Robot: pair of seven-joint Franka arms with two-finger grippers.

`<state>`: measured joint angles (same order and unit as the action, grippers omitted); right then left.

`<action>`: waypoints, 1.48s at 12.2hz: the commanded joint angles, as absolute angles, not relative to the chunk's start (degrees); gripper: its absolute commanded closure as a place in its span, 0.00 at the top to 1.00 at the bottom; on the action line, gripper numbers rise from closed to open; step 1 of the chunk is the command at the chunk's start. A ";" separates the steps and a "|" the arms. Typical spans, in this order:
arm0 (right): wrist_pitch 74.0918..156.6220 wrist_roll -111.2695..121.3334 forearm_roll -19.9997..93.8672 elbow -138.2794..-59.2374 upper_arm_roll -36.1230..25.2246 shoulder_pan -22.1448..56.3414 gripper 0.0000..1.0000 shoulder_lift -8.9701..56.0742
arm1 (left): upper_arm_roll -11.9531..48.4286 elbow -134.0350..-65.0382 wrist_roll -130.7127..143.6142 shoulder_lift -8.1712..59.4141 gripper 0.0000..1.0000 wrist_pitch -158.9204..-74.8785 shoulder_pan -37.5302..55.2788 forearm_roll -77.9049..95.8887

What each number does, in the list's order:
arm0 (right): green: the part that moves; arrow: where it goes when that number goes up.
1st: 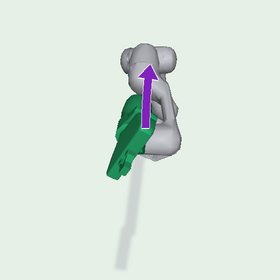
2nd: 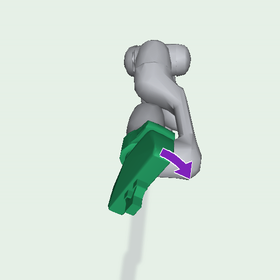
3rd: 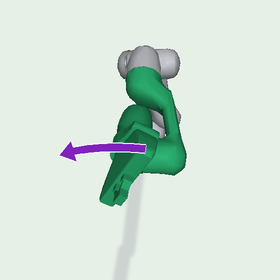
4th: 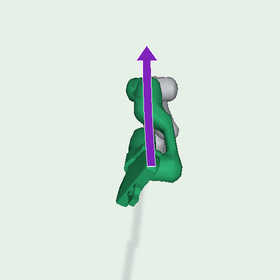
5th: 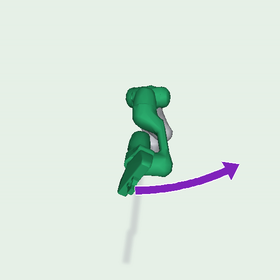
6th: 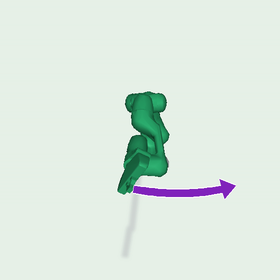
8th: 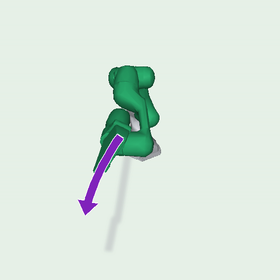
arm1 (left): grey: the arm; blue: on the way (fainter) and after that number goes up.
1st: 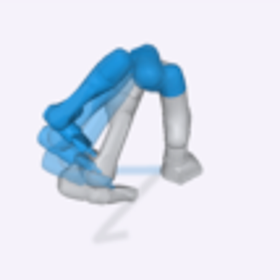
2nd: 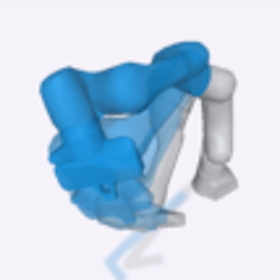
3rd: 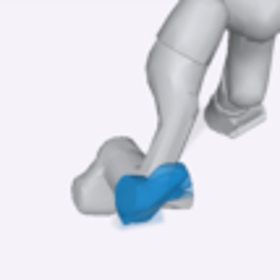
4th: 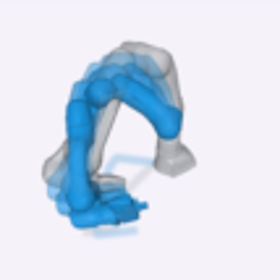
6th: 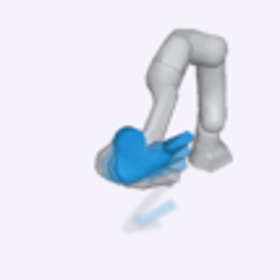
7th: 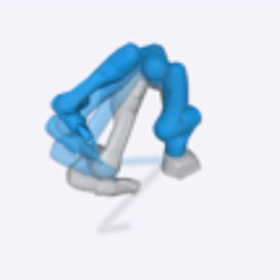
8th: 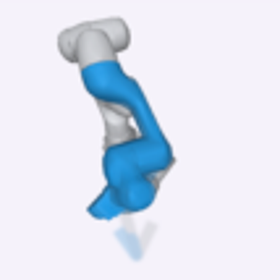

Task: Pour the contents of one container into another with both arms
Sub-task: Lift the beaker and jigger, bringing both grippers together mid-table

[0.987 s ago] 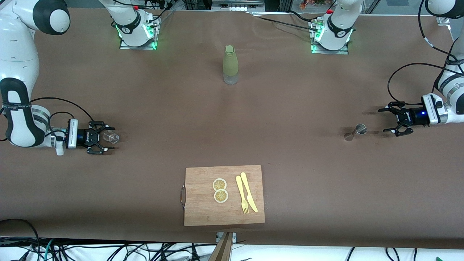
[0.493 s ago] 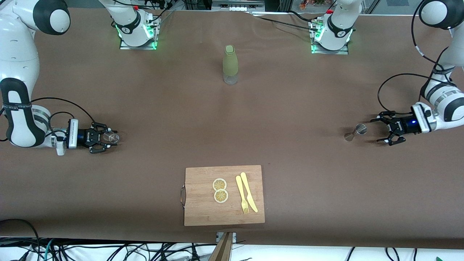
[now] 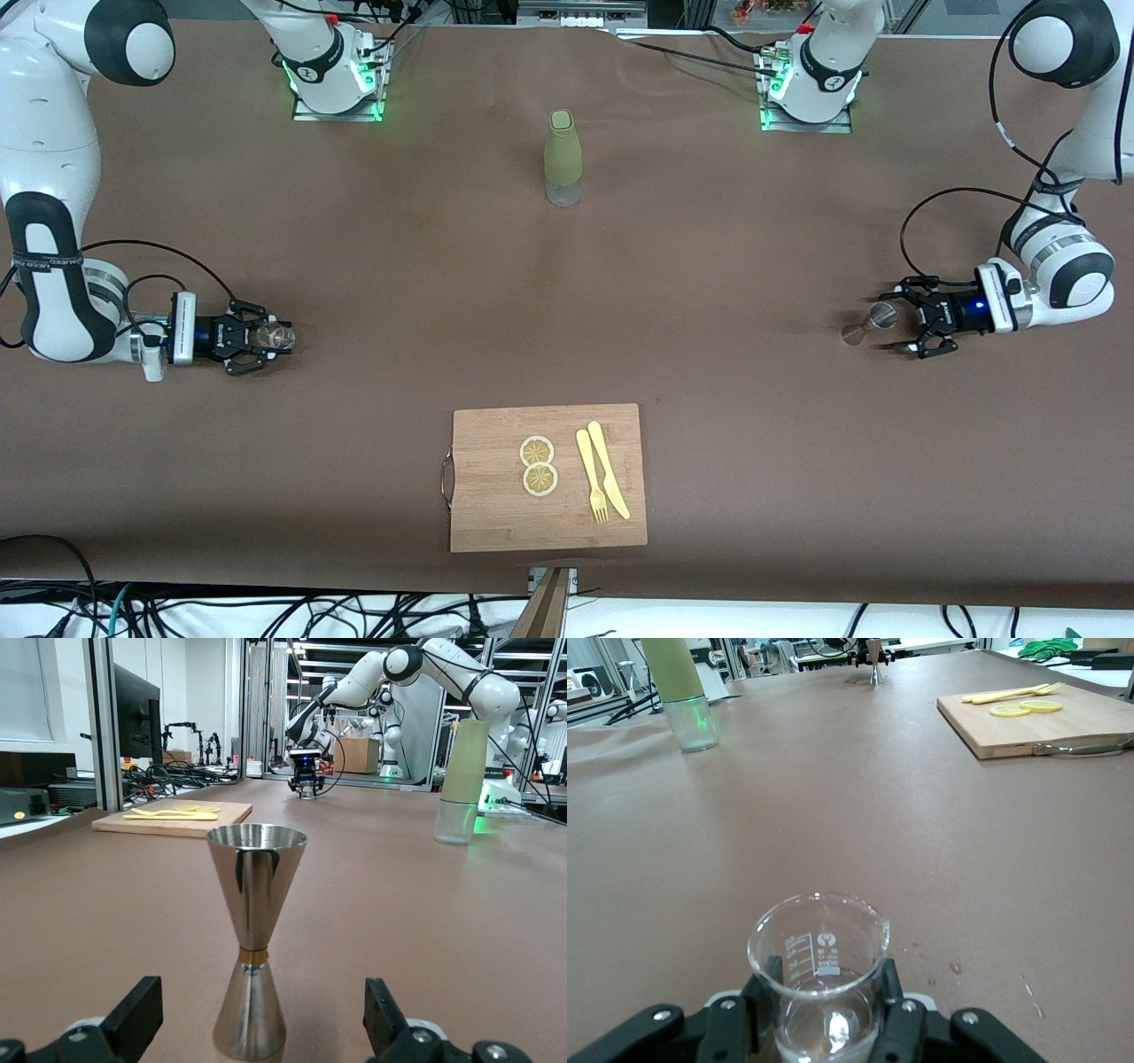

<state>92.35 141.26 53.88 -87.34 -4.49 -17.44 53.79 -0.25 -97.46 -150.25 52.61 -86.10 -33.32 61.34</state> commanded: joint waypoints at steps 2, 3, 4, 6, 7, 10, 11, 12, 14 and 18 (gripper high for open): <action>91.76 136.69 53.97 -83.51 -4.48 -14.16 0.28 54.32 | -0.70 -100.72 -156.25 51.59 1.00 -87.97 -30.95 66.17; 91.50 134.32 53.01 -82.02 -4.48 -12.76 0.28 54.14 | -0.70 -102.11 -156.79 51.50 1.00 -88.50 -30.33 66.62; 91.32 132.30 51.43 -80.70 -4.48 -11.53 0.28 53.88 | -0.70 -103.17 -156.97 51.33 1.00 -88.59 -30.15 67.40; 90.97 128.43 49.84 -78.41 -4.40 -9.15 0.26 53.70 | -0.70 -103.71 -157.06 51.06 1.00 -88.94 -29.01 68.55; 91.05 127.10 49.83 -78.31 -4.39 -7.92 0.26 53.09 | -0.70 -104.41 -157.06 50.98 1.00 -88.95 -28.39 69.16; 90.97 123.58 49.66 -75.08 -4.39 -4.67 0.26 53.00 | -0.70 -105.47 -157.06 50.63 1.00 -89.03 -27.34 70.66; 90.97 122.18 49.31 -74.19 -4.39 -3.70 0.26 53.00 | -0.70 -105.47 -157.06 50.63 1.00 -89.03 -26.81 71.10; 91.05 120.60 49.31 -73.66 -4.31 -2.91 0.26 53.00 | -0.70 -105.47 -157.06 50.63 0.99 -89.03 -26.72 71.45; 91.23 118.66 49.31 -73.30 -4.57 -0.71 0.26 52.91 | -0.70 -105.47 -157.06 50.45 0.92 -88.95 -26.54 71.63; 91.58 116.03 49.04 -73.30 -4.57 1.49 0.26 51.68 | -0.70 -105.38 -156.80 50.27 0.00 -88.68 -26.54 71.63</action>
